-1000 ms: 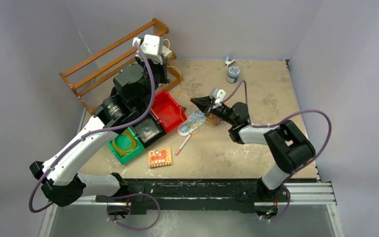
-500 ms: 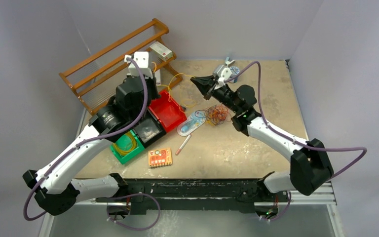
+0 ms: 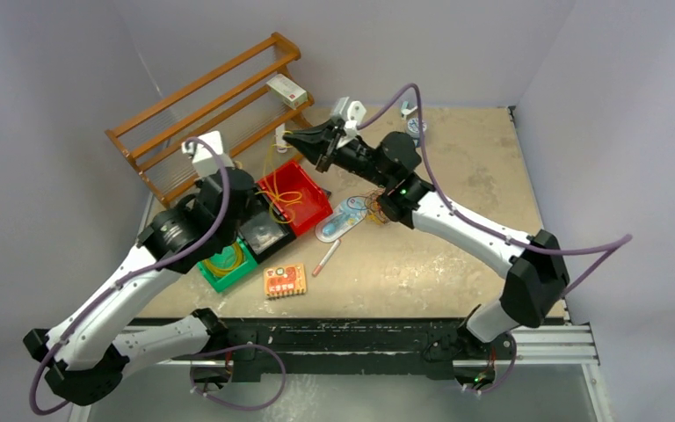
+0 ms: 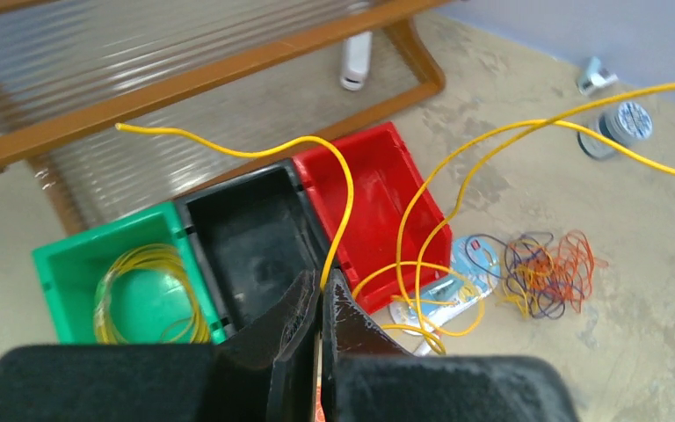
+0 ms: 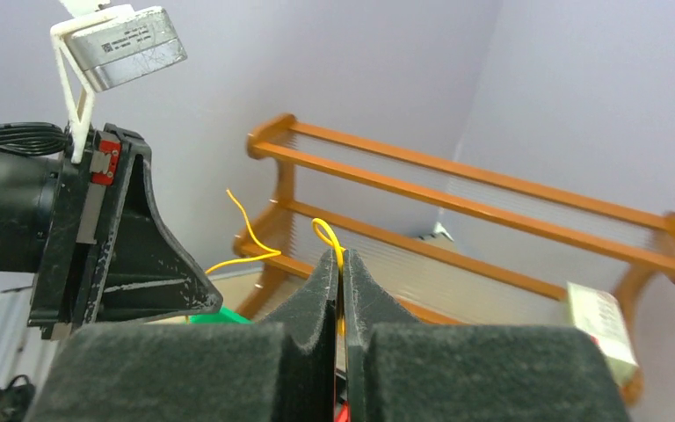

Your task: Untangle the cables

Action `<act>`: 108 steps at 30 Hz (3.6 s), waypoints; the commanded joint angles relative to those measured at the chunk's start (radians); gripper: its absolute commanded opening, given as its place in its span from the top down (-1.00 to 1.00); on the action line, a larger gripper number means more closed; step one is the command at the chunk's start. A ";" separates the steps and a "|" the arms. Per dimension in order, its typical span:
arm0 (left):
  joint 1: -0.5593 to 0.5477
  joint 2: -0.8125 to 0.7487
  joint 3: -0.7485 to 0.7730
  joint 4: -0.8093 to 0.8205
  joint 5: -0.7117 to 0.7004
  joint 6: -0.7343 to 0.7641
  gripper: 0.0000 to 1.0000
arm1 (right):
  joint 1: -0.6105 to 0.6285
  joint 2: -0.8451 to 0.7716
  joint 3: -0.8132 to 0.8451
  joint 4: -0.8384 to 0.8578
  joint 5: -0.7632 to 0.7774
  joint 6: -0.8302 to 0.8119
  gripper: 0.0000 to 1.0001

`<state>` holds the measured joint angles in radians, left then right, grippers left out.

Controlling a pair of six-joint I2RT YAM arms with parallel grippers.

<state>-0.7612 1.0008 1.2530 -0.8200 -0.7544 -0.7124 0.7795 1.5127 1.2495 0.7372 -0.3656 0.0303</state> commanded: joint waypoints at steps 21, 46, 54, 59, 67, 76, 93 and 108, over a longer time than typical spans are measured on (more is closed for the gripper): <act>0.003 -0.236 0.033 -0.653 -0.394 -0.672 1.00 | 0.233 0.455 0.470 0.066 -0.147 0.194 1.00; 0.002 -0.237 -0.202 -0.471 -0.283 -0.646 1.00 | 0.238 0.662 0.348 0.161 -0.236 0.189 1.00; 0.001 -0.222 -0.254 -0.446 -0.279 -0.656 1.00 | 0.237 0.699 0.332 0.136 -0.240 0.164 0.88; 0.003 -0.214 -0.277 -0.424 -0.294 -0.655 1.00 | 0.228 0.670 0.288 0.145 -0.221 0.139 0.59; 0.007 -0.167 -0.286 -0.381 -0.315 -0.629 1.00 | 0.187 0.604 0.175 0.201 -0.213 0.154 0.19; 0.186 -0.162 -0.303 -0.262 -0.227 -0.454 1.00 | 0.139 0.519 0.063 0.234 -0.232 0.152 0.02; 0.413 -0.100 -0.233 -0.237 -0.259 -0.288 1.00 | 0.113 0.343 -0.160 0.264 -0.136 0.115 0.00; 0.417 -0.047 -0.268 0.075 -0.007 -0.088 1.00 | 0.093 0.280 -0.242 0.291 -0.110 0.105 -0.01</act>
<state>-0.3481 0.9623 1.0039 -0.9520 -0.9386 -0.9112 0.8795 1.8599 1.0195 0.9524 -0.4885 0.1524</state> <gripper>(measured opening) 0.011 0.503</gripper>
